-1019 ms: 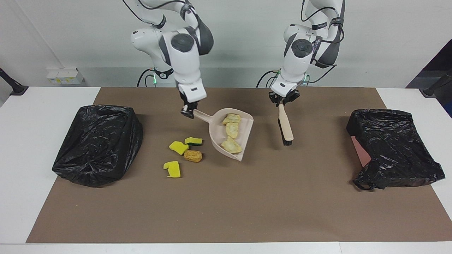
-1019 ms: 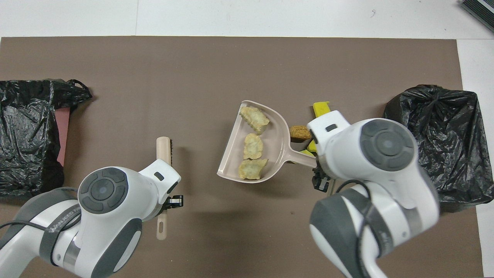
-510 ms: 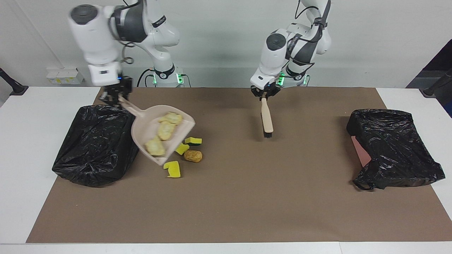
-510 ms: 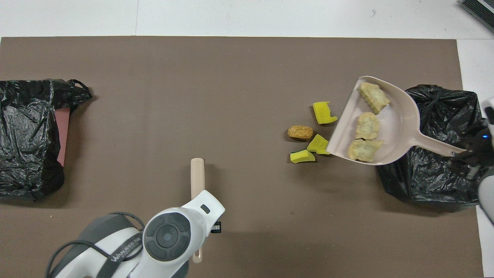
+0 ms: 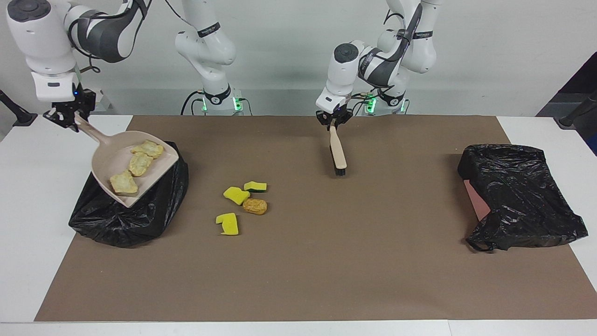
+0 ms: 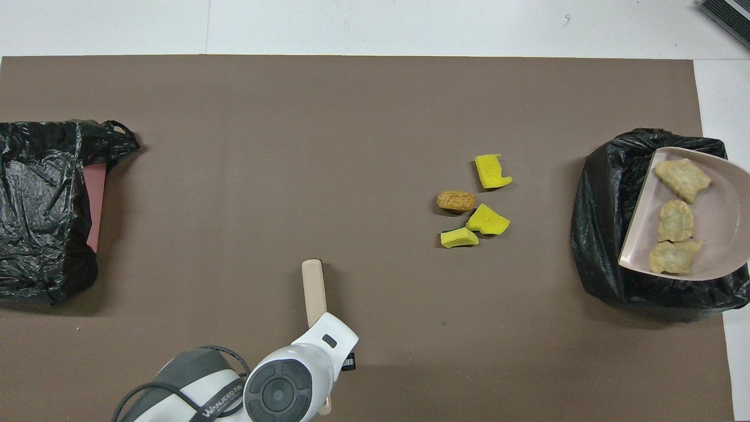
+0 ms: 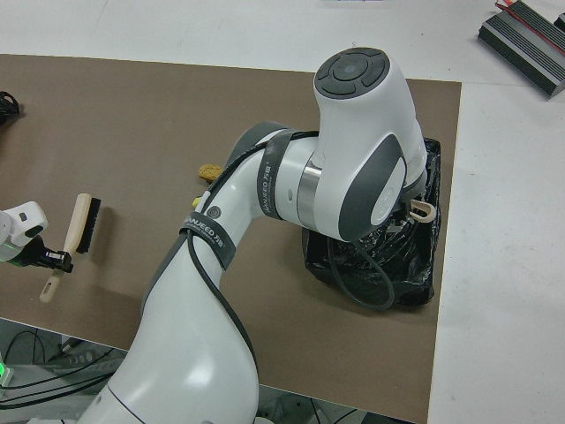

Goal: Sweep and dump trash in bin
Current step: 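Tip the dustpan into the black bag with the right gripper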

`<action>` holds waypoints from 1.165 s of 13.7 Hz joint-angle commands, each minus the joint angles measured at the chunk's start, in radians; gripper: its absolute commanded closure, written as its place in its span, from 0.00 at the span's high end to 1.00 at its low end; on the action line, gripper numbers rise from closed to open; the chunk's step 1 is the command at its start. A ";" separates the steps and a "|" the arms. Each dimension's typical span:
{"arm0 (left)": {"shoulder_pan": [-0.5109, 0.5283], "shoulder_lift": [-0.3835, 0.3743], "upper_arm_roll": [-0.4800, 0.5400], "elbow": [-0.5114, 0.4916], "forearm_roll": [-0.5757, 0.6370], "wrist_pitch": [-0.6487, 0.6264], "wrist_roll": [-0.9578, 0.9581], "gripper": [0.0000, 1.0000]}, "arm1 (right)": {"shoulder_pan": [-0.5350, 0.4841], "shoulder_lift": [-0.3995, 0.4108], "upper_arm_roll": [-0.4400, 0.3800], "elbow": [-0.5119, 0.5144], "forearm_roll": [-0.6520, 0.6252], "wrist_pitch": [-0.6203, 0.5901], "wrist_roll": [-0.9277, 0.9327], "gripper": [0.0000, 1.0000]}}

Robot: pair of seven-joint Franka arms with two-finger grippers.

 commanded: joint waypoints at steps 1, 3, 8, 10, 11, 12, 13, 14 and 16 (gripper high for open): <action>-0.040 -0.023 0.016 -0.047 -0.028 0.057 -0.022 0.00 | -0.013 0.005 0.018 0.005 -0.126 0.036 -0.130 0.00; -0.059 -0.023 0.016 -0.075 -0.030 0.098 -0.020 0.00 | -0.007 0.005 0.020 -0.006 -0.206 0.104 -0.272 0.00; -0.043 -0.002 0.022 -0.058 -0.030 0.088 0.054 0.95 | 0.005 0.011 0.027 -0.008 -0.344 0.210 -0.518 0.00; -0.022 0.014 0.024 -0.033 -0.031 0.087 0.054 1.00 | 0.028 0.022 0.029 -0.005 -0.383 0.221 -0.507 0.00; 0.003 0.018 0.024 -0.013 -0.031 0.082 0.055 1.00 | 0.037 0.026 0.032 0.011 -0.429 0.219 -0.462 0.00; 0.029 0.020 0.024 0.013 -0.030 0.064 0.060 1.00 | 0.052 0.022 0.032 0.017 -0.459 0.215 -0.396 0.00; 0.055 0.023 0.024 0.040 -0.030 0.043 0.063 1.00 | 0.054 0.007 0.034 0.029 -0.458 0.201 -0.318 0.00; 0.079 0.028 0.024 0.071 -0.030 0.021 0.063 1.00 | 0.056 -0.004 0.037 0.056 -0.443 0.185 -0.273 0.00; 0.142 0.037 0.024 0.118 -0.028 0.001 0.081 1.00 | 0.059 -0.013 0.067 0.107 -0.347 0.077 -0.186 0.00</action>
